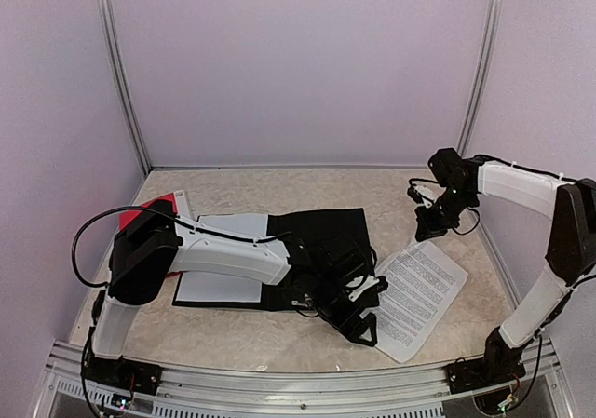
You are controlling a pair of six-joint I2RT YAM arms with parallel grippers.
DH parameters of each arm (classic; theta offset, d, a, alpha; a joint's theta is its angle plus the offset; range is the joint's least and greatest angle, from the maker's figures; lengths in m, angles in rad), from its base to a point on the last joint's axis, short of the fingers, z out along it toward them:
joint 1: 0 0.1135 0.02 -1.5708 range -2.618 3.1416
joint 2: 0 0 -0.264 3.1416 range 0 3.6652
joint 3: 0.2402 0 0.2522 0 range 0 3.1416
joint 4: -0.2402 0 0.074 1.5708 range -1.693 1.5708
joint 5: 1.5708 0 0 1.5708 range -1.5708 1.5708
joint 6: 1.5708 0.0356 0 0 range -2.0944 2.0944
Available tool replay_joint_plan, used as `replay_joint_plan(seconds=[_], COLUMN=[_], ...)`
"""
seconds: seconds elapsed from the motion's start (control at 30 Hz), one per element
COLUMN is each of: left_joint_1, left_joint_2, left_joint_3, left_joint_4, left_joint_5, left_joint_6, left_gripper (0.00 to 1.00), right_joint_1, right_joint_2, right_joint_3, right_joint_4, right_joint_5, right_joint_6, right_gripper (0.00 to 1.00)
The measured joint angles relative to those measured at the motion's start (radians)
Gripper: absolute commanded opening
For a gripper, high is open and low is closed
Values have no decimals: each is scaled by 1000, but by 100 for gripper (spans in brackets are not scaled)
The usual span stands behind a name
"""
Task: Put the files into the folder
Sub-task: Pick up the file from the center of the board, then pass from the right arm to the left
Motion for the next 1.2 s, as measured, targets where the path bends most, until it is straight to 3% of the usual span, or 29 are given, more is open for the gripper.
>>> replay_joint_plan(seconds=[0.27, 0.6, 0.93, 1.2], left_joint_1=[8, 64, 200, 308], left_joint_2=[-32, -241, -359, -364], left_joint_3=[-1, -29, -28, 31], left_joint_4=[-22, 6, 16, -40], left_joint_5=[-33, -62, -124, -76], left_joint_6=[2, -2, 11, 83], left_gripper=[93, 98, 98, 94], right_joint_1=[29, 78, 190, 324], right_joint_2=[-42, -112, -177, -168], right_joint_3=[161, 361, 464, 538], right_joint_4=[-134, -225, -215, -183], right_joint_5=[145, 309, 309, 264], right_joint_6=[13, -32, -143, -205], right_gripper=[0, 0, 0, 0])
